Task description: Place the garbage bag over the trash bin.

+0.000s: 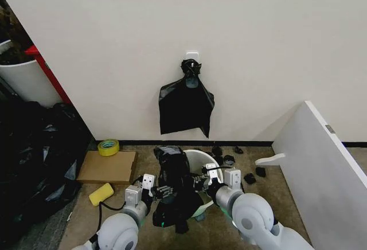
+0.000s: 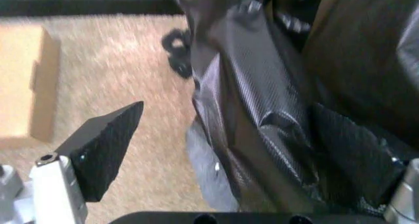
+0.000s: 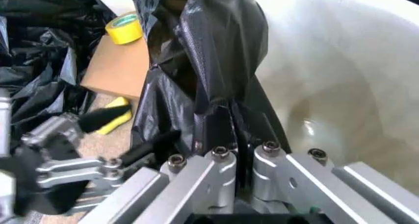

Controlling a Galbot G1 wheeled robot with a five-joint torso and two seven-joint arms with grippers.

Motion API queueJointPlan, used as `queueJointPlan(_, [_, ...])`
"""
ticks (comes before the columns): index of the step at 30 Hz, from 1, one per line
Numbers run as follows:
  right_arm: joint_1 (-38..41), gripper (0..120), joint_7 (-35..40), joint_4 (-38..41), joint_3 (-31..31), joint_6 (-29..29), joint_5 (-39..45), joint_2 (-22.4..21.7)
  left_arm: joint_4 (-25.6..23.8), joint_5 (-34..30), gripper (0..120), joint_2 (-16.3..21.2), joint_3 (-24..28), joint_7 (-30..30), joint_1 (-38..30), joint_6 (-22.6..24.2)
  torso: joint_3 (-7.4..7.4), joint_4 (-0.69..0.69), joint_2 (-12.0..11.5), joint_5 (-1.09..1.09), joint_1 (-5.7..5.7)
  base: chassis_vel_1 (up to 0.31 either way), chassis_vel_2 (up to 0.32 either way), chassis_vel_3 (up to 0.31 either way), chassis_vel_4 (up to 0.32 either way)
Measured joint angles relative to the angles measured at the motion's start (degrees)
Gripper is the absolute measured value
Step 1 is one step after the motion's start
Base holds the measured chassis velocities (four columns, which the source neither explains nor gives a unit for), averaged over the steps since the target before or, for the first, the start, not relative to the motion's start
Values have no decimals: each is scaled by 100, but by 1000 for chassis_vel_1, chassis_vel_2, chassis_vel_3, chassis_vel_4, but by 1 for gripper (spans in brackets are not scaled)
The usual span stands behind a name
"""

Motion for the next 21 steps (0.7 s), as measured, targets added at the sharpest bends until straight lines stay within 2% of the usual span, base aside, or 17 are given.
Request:
queueJointPlan(6, [-62, 0, 5, 14, 6, 0, -35, 27, 181, -151, 95, -179, 66, -174, -132, 8, 0, 0, 0, -1, 0, 0, 0, 0, 0])
queueJointPlan(12, [-91, 0, 3, 16, 6, 1, -63, 31, 172, -244, 73, -250, 48, -340, -159, 151, 0, 0, 0, 0, 0, 0, 0, 0, 0])
queueJointPlan(13, [-91, 0, 3, 16, 6, 1, -63, 31, 172, -244, 73, -250, 48, -340, -159, 151, 0, 0, 0, 0, 0, 0, 0, 0, 0])
queueJointPlan(19, [-78, 0, -5, 17, -27, 6, -62, 37, 225, -385, 48, -375, 75, -530, -322, 390, 0, 0, 0, 0, 0, 0, 0, 0, 0])
queueJointPlan(21, [-85, 0, -14, 16, -49, 10, -62, 37, 245, -549, 38, -413, 105, -748, -435, 609, 0, 0, 0, 0, 0, 0, 0, 0, 0])
